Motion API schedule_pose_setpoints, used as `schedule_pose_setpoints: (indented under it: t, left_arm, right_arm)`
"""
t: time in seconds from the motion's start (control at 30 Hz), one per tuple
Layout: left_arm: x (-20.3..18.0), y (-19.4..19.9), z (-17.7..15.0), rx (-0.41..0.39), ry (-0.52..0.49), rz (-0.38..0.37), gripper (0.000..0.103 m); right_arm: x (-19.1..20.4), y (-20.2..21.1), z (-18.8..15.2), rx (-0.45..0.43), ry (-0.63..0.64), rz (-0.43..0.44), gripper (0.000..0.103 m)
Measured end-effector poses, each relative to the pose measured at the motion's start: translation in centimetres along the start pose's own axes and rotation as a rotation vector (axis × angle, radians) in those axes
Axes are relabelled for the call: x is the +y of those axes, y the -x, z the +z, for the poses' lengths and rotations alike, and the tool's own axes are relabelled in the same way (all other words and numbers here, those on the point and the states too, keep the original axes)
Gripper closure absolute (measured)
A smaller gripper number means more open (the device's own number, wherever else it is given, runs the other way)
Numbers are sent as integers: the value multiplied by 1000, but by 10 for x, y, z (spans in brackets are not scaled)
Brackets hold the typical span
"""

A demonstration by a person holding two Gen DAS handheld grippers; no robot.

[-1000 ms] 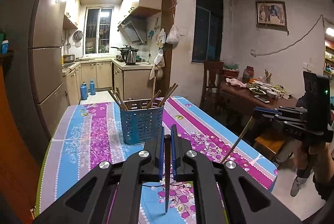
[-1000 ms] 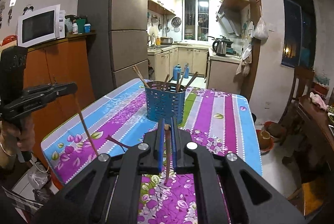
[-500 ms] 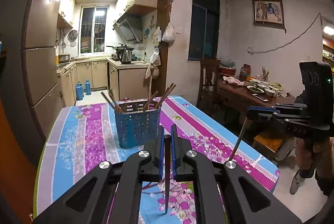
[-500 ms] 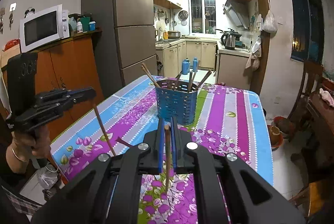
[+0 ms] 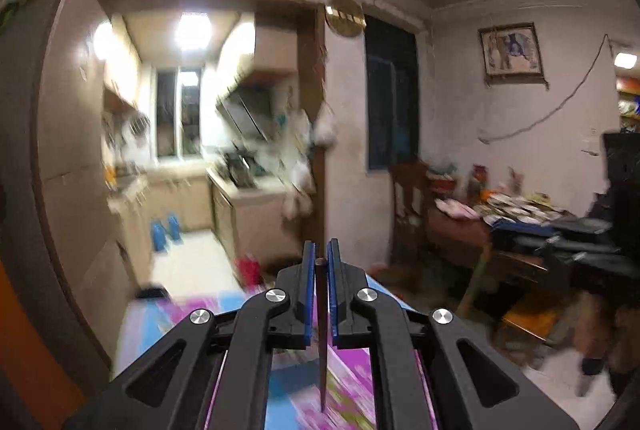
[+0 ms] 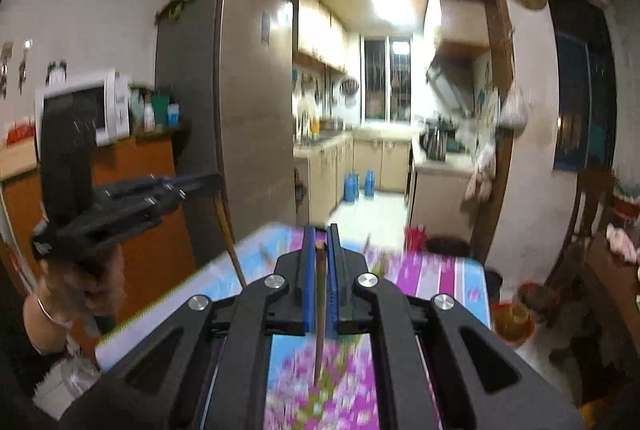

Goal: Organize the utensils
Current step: 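Carry both chopsticks up and lower them into the blue utensil holder, then open both tools to drop the chopsticks and withdraw from the holder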

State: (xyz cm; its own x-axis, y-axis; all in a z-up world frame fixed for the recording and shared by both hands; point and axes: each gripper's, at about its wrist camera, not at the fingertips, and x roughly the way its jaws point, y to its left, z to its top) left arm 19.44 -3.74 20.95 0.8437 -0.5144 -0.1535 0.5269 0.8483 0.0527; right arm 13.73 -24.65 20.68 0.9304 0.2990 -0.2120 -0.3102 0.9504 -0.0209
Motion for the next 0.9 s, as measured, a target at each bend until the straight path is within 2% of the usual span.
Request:
schedule_pose_setpoints:
  t: [0.13,0.23,0.33,0.43,0.63,0.77,0.9]
  left_arm:
    - [14,-31,38,-36,-8,40,96]
    - [24,-58,48,-48,-7,55,96]
    - [33,-89,41,-29,-3,60,96]
    - [43,-124,21,0,18,32,96]
    - [54,-185,-38,94,22,38,96]
    - [62,-206,-75,155,55,34,96]
    - [68,-217,-102,201,83,55,95]
  right_arm:
    - [-3,-27,49,-74,44,-56,99]
    - [-15,-62,63,-74,26,-68,99]
    - [-29,-104,60,-53,-14,-60,99]
    - [-41,-146,39,-17,-54,-41,99]
    - [-40,-206,-19,78,-72,-22,99]
    - [-38,-231,-55,148,-79,-22,99]
    - [-39,-244,-74,198,-91,-30,98]
